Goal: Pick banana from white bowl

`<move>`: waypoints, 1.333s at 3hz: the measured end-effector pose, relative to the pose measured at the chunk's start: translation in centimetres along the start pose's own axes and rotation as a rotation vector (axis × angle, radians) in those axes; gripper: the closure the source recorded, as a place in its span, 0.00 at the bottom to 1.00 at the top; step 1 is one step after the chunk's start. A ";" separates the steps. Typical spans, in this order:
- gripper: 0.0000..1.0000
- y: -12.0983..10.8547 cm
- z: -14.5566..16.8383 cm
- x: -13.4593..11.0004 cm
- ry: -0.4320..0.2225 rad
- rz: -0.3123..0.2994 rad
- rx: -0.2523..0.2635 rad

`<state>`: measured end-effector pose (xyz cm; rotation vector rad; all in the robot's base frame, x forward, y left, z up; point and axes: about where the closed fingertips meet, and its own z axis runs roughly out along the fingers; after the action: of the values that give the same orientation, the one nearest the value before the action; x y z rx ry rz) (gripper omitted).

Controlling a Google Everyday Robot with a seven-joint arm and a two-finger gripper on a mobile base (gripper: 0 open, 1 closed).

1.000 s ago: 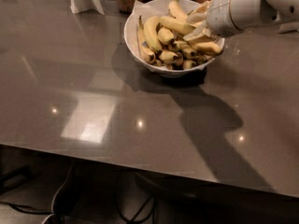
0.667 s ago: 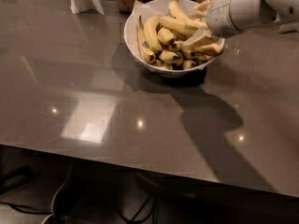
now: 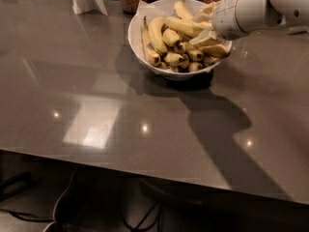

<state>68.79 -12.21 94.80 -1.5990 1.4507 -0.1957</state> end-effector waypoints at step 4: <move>0.97 -0.7 1.2 -0.9 -0.007 0.019 0.014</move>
Offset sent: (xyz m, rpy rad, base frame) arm 0.0171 0.0099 -0.0134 0.0196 -0.0127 0.0222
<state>69.74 -10.92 95.03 -1.5724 1.4562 -0.1885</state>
